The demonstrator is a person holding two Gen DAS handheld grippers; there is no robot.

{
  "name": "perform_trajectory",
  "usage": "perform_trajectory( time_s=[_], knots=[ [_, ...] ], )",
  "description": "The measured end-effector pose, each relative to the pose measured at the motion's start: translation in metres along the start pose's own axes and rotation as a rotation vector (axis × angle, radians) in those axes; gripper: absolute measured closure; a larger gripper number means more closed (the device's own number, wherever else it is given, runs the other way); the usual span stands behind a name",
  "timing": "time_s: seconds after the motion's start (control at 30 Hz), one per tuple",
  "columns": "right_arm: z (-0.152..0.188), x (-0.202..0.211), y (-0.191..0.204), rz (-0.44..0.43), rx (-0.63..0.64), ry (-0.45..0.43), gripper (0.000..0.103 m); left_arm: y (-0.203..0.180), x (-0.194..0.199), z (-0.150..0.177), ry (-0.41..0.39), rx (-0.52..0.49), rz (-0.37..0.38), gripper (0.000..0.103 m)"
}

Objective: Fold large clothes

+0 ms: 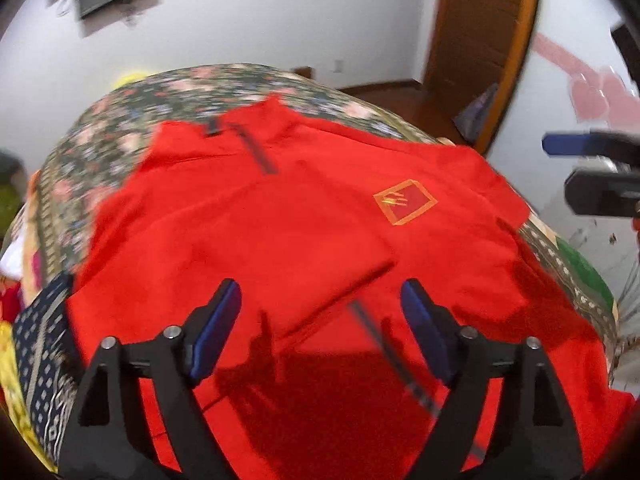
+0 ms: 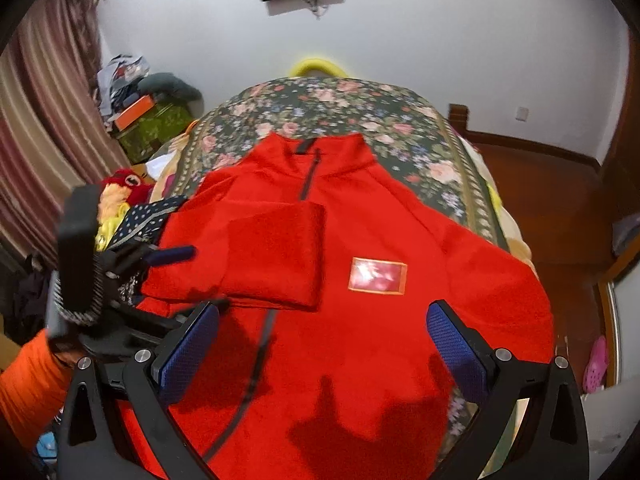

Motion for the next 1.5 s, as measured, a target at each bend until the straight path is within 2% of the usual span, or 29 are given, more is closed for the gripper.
perform_trajectory(
  time_s=[0.07,0.13,0.27,0.4,0.53,0.6,0.67,0.7,0.8,0.9,0.97,1.03,1.1,1.3,1.5],
  knots=[
    [-0.003,-0.007,0.014,0.007,0.023,0.007,0.0,0.032,0.015,0.007,-0.019,0.066,-0.038,0.014],
    [-0.006,-0.019,0.03,-0.004,0.051,0.022,0.0,0.061,0.023,0.014,-0.023,0.114,-0.109,0.014],
    [-0.01,-0.049,0.059,-0.025,0.099,0.063,0.0,0.117,0.024,0.041,0.021,0.183,-0.248,0.014],
    [-0.012,-0.09,0.093,-0.009,0.184,0.106,0.0,0.145,0.012,0.069,0.082,0.234,-0.257,0.014],
    [-0.008,-0.134,0.123,0.039,0.297,0.137,0.001,0.151,-0.008,0.093,0.14,0.239,-0.271,0.014],
    [-0.003,-0.153,0.132,0.082,0.342,0.143,0.006,0.151,-0.018,0.101,0.16,0.243,-0.269,0.013],
    [0.003,-0.176,0.138,0.121,0.379,0.17,0.029,0.151,-0.022,0.108,0.15,0.252,-0.261,0.011],
    [0.005,-0.185,0.138,0.13,0.381,0.185,0.033,0.151,-0.023,0.109,0.143,0.256,-0.265,0.01],
    [0.008,-0.19,0.132,0.101,0.357,0.152,0.034,0.15,-0.025,0.111,0.131,0.267,-0.271,0.008],
    [0.007,-0.183,0.126,0.074,0.34,0.13,0.054,0.154,-0.026,0.114,0.121,0.297,-0.251,0.007],
    [0.004,-0.179,0.121,0.05,0.322,0.136,0.074,0.157,-0.027,0.116,0.118,0.324,-0.241,0.005],
    [0.002,-0.174,0.115,0.054,0.302,0.134,0.087,0.158,-0.028,0.117,0.117,0.338,-0.243,0.005],
    [-0.002,-0.166,0.106,0.078,0.272,0.107,0.09,0.157,-0.029,0.117,0.118,0.34,-0.249,0.004],
    [-0.017,-0.121,0.056,0.065,0.096,-0.002,0.09,0.154,-0.028,0.116,0.127,0.336,-0.28,0.004],
    [-0.019,-0.101,-0.01,0.107,-0.056,-0.011,0.09,0.153,-0.029,0.113,0.136,0.326,-0.309,0.004]
  ],
)
Point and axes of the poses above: each gripper's, at about its wrist camera, not at the fingertips, and x roughly against the way its jaws point, y to its left, z to its underside, the point moved 2 cm from there along -x, roughly the way its jaws point, and after that the axes turned 3 degrees about z, right-handed, at the moved point
